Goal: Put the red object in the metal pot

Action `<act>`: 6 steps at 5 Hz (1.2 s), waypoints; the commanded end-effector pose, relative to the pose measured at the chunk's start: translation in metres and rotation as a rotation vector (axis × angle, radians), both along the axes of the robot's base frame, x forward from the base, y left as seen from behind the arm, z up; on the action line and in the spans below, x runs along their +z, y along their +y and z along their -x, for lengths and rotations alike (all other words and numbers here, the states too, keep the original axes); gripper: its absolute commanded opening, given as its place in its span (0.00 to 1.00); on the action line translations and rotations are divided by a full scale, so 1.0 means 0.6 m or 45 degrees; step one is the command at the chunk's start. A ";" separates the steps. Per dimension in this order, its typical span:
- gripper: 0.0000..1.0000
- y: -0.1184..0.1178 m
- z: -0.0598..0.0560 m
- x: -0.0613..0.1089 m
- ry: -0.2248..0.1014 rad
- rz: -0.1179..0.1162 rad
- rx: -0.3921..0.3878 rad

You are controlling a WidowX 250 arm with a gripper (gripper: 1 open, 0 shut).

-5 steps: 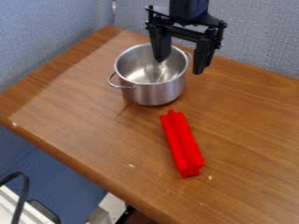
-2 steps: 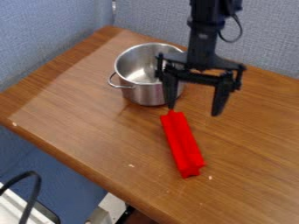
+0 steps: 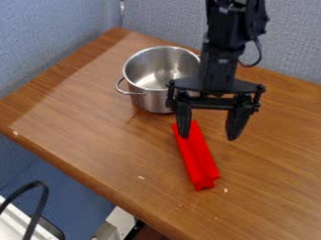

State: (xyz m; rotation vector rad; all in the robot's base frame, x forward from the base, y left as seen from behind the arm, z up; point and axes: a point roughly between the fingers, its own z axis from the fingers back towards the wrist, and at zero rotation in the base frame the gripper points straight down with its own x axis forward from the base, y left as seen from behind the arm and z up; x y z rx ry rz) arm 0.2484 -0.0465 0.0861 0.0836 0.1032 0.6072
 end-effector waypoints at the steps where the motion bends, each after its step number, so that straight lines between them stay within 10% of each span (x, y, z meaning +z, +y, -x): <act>1: 1.00 -0.001 0.001 -0.003 -0.057 -0.026 0.045; 6: 1.00 0.002 0.000 -0.056 -0.058 -0.057 0.126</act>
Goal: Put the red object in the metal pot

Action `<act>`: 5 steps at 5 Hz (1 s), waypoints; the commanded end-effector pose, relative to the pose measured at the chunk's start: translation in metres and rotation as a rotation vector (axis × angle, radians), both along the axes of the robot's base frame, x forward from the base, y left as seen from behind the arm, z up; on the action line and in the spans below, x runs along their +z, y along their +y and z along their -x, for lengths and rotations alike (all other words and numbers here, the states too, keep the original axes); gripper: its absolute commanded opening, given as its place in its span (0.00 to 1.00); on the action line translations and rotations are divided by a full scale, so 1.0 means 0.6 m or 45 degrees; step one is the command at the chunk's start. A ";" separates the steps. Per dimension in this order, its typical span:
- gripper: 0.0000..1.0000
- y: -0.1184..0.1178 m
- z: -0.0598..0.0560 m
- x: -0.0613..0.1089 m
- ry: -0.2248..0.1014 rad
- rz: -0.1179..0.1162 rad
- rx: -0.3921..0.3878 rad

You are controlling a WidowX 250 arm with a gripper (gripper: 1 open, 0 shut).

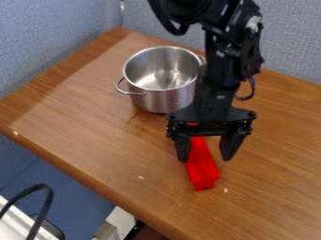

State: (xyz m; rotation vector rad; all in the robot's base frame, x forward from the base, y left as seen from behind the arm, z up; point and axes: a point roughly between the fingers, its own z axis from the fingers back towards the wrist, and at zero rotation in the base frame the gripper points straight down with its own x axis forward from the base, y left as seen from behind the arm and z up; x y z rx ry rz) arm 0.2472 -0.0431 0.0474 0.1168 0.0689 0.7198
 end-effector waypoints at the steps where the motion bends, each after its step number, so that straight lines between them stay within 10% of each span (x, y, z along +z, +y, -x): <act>1: 1.00 -0.002 -0.007 0.003 -0.022 0.011 -0.007; 5: 1.00 0.007 -0.028 0.006 0.000 0.089 0.001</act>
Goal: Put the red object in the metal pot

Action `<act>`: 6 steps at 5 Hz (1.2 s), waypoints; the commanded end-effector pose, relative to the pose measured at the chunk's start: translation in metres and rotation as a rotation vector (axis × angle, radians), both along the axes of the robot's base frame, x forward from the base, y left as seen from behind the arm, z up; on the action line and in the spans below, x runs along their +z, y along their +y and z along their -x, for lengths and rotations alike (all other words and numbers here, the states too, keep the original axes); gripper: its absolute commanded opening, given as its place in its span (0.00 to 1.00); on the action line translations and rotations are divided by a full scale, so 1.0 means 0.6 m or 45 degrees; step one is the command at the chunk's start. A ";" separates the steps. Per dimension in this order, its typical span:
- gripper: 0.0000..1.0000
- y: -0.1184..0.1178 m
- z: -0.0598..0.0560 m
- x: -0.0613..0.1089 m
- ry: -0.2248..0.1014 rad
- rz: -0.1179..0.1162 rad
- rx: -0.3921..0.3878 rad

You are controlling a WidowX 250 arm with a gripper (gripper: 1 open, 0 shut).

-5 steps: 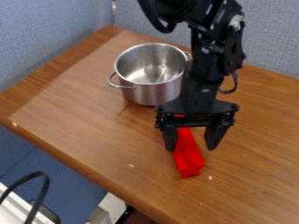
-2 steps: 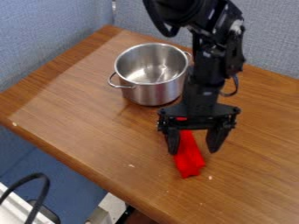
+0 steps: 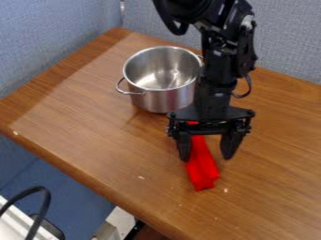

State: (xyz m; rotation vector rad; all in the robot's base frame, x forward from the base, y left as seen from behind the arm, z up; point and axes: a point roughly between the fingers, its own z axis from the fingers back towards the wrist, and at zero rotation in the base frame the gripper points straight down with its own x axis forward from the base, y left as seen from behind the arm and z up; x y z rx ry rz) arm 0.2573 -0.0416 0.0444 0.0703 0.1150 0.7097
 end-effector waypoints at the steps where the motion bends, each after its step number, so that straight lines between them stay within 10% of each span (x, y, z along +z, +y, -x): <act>1: 1.00 0.005 -0.012 0.013 -0.028 0.023 0.001; 5: 1.00 0.010 -0.016 0.004 -0.019 0.045 -0.027; 6: 0.00 0.010 -0.016 0.005 -0.009 0.059 -0.036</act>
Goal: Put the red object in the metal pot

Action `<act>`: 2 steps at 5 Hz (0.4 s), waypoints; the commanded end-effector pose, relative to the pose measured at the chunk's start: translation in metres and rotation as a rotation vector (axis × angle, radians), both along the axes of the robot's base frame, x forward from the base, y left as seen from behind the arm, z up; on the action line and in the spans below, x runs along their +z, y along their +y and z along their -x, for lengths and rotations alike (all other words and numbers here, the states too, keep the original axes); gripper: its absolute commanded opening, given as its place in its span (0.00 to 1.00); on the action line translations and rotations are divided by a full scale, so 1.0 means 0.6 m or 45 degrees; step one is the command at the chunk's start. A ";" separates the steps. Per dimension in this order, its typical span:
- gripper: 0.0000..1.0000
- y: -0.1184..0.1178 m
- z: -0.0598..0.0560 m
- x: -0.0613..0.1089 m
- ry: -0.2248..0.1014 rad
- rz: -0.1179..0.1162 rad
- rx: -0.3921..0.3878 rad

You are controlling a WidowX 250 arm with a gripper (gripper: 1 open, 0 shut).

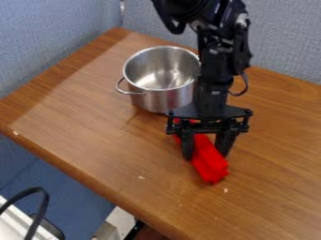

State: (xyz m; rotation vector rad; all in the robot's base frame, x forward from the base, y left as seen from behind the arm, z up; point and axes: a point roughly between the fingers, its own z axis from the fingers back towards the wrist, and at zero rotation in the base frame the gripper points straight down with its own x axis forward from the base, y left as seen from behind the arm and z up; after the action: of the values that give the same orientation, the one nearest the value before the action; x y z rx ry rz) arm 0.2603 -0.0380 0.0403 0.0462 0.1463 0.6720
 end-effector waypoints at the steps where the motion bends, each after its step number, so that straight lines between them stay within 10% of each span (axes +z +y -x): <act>1: 1.00 0.006 -0.009 0.015 -0.027 0.009 -0.002; 2: 1.00 0.008 -0.008 0.019 -0.017 0.003 -0.011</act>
State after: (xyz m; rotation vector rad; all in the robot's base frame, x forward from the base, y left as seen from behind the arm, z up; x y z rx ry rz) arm 0.2564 -0.0351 0.0413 0.0611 0.1737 0.6725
